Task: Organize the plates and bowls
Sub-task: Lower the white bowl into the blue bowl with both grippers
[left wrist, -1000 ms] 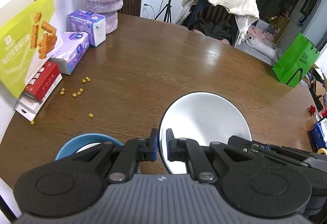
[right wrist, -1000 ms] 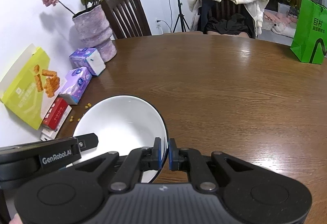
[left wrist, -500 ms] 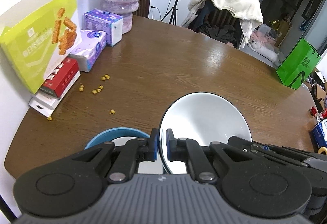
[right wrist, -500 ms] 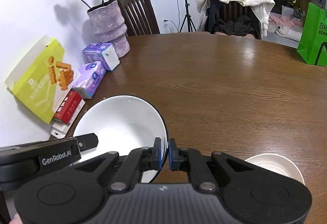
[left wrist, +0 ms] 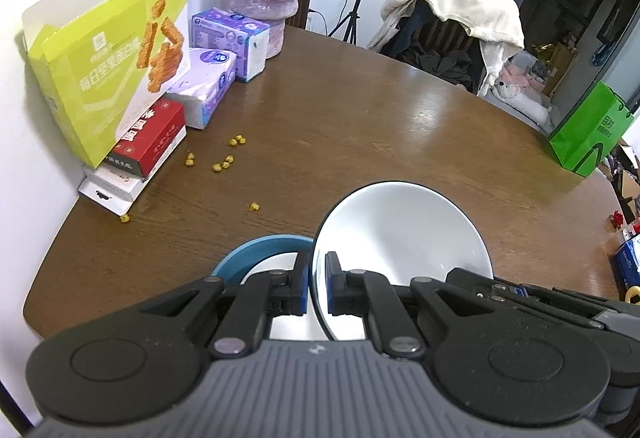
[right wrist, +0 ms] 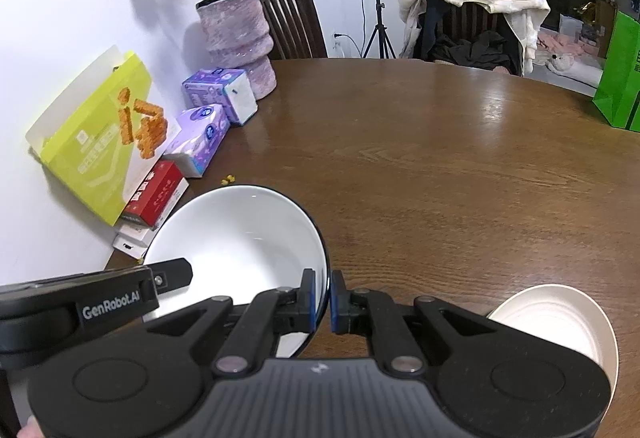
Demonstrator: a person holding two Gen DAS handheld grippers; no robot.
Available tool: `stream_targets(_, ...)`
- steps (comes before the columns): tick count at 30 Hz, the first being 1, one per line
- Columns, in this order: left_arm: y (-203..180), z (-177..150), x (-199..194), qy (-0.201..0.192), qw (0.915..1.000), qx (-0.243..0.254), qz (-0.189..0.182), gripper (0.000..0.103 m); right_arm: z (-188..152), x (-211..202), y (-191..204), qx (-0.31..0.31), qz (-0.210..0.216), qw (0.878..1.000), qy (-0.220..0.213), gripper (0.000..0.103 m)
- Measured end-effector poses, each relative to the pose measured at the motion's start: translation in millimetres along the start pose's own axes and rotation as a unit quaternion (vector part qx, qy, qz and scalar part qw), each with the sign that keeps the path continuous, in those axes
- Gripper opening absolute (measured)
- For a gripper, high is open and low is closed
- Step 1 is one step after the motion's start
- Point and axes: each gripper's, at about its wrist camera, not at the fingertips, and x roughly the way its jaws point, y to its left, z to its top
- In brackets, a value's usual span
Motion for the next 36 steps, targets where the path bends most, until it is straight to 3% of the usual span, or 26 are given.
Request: stream_targets(36,51.9,-13.7,54.5,0.060,0.9982,0.002,0.001,0.008,-19.9,58.9,42.1,-0.014,-0.024,0.998,0.055,0.007)
